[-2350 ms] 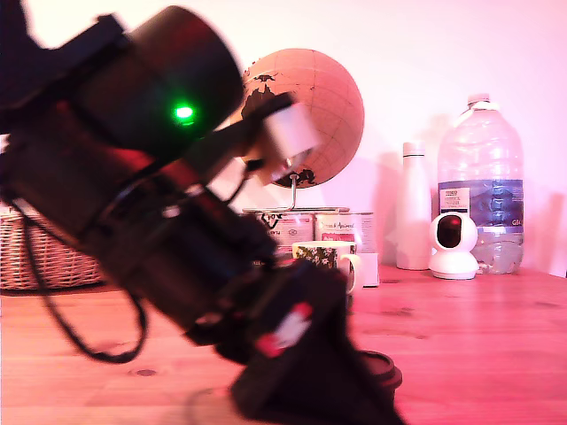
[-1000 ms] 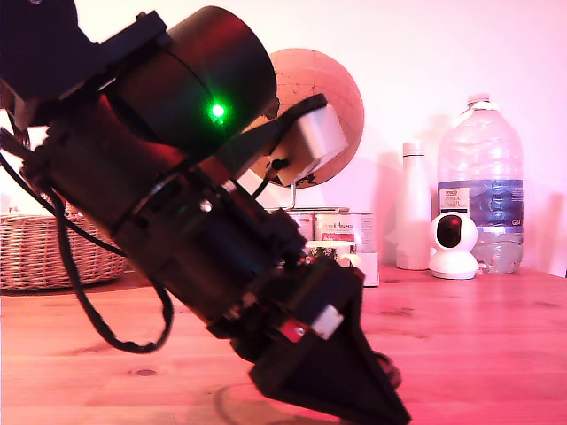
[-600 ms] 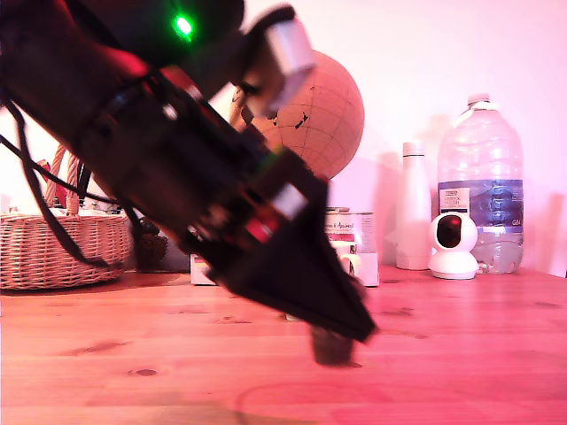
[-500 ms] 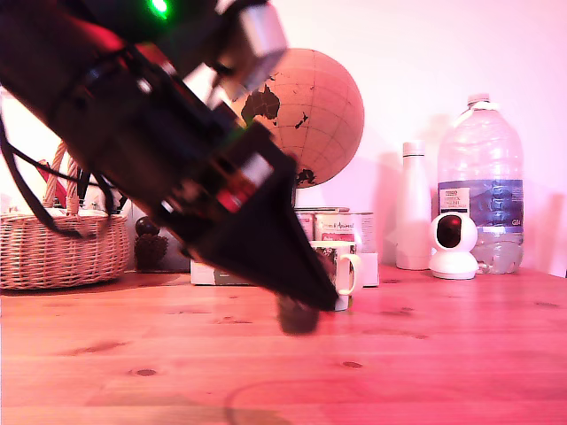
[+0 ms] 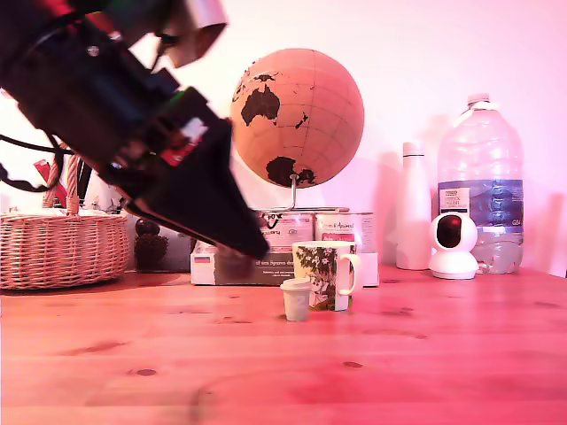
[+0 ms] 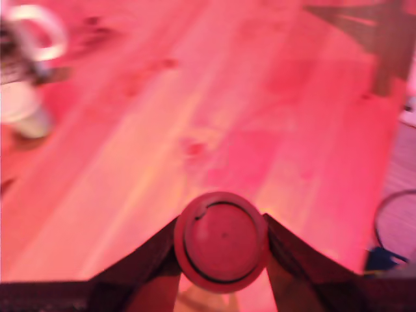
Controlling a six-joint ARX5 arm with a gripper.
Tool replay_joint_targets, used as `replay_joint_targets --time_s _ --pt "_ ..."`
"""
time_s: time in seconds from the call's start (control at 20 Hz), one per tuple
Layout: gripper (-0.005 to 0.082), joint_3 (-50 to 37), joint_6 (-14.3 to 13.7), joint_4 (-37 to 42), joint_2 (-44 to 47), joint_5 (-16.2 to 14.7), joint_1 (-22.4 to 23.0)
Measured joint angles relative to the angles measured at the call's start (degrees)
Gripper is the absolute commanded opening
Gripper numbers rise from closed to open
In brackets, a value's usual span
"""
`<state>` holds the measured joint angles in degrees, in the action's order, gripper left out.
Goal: Pick up the coffee capsules on the table and drop them inside the coffee cup
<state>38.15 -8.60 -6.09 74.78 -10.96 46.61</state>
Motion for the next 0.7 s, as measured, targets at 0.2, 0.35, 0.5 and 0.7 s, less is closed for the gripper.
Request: replay_joint_targets --time_s 0.2,0.35,0.5,0.7 --pt "0.0217 0.0 -0.48 -0.09 -0.81 0.0 -4.0" --pt "0.0217 0.0 -0.57 0.04 -0.83 0.0 -6.8" --pt "0.0217 0.0 -0.59 1.09 -0.83 0.0 -9.35" --pt "0.0217 0.0 -0.55 5.29 -0.83 -0.85 -11.78"
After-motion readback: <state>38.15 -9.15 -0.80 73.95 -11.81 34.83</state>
